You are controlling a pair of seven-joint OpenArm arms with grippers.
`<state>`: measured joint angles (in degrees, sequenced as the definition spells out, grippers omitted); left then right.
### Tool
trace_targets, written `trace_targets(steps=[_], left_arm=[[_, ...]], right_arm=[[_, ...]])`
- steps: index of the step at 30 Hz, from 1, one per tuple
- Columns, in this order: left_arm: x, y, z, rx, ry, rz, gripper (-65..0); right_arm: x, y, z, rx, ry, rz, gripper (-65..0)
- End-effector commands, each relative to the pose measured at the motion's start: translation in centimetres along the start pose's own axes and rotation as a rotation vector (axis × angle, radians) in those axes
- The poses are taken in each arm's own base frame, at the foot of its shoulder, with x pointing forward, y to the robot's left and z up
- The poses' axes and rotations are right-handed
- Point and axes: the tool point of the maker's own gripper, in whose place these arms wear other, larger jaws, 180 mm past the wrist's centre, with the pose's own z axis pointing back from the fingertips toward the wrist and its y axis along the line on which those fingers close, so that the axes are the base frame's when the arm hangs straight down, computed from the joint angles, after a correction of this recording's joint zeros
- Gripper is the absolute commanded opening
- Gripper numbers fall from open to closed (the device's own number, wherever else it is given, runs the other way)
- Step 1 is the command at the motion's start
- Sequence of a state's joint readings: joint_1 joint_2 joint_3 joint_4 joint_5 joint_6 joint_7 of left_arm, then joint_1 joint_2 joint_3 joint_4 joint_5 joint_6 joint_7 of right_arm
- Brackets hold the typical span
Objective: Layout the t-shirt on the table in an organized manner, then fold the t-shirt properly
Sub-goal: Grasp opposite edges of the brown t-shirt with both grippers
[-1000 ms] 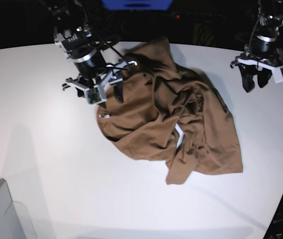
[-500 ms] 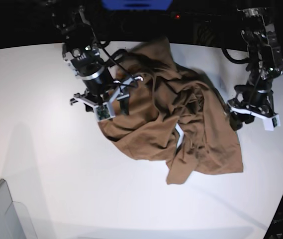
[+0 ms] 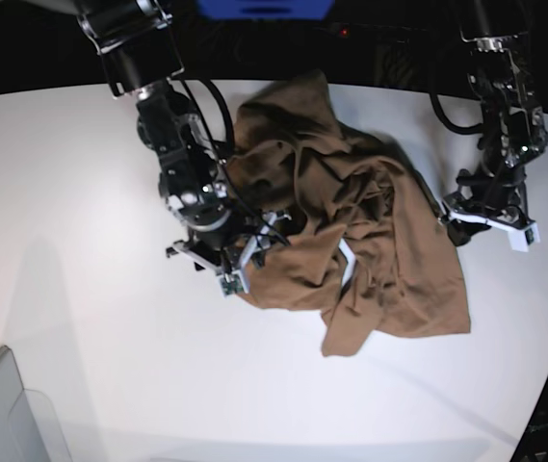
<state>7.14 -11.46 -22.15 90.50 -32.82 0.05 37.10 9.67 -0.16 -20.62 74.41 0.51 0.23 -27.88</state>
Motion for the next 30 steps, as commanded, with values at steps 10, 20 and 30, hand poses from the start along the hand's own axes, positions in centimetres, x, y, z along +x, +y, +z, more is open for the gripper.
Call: trace_targets(steps=[10, 20, 30], left_arm=[[2.4, -1.4, 3.0, -0.04, -0.097, -0.06, -36.2], [5.4, -1.4, 2.4, -0.034, -0.168, -0.022, -36.2], [7.1, -0.3, -3.8, -0.003, -0.123, 0.097, -36.2]], right_arm=[[-0.4, -5.9, -3.9, -0.094, 0.092, 0.057, -37.1], [-3.9, -18.1, -1.1, -0.33, 0.092, -0.138, -37.0], [-6.2, -19.0, 0.1, -0.355, 0.116, -0.151, -37.0]])
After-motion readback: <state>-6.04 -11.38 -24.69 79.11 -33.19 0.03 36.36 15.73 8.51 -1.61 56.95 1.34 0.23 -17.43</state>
